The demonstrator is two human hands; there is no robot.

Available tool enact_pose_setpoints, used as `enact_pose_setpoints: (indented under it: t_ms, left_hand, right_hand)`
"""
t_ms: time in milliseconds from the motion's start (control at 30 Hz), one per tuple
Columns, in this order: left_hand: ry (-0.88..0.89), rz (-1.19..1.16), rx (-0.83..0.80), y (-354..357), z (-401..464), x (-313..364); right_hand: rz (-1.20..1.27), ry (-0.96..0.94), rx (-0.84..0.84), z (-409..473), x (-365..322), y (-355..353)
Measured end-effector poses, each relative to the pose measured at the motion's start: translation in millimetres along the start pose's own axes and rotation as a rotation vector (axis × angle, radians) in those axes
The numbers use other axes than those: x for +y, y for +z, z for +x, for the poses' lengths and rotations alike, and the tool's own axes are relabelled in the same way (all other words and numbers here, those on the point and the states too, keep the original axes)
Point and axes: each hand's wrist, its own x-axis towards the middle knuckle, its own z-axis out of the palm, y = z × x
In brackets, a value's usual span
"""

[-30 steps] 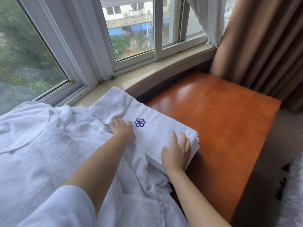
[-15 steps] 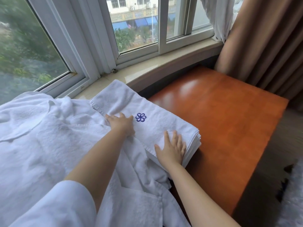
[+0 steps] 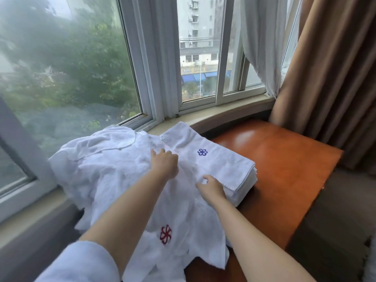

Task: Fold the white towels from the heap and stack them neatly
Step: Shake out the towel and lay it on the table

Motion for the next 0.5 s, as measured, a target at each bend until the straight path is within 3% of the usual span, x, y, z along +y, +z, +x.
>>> enact_pose_setpoints:
  t_ms: [167,367,500]
  left_hand:
    - [0.036,-0.039,0.083,13.6,-75.0,-24.9]
    - [-0.040,-0.083,0.184,29.3,-126.7,-38.7]
    - [-0.107,-0.105,0.135,12.8,-120.3,-42.8]
  right_hand:
    - [0.078,-0.035,-0.145,-64.3,4.2,50.3]
    - [0.046,0.052,-0.033,-86.5,12.9,72.6]
    - [-0.062,0.045,0.065,-89.1,7.7,73.5]
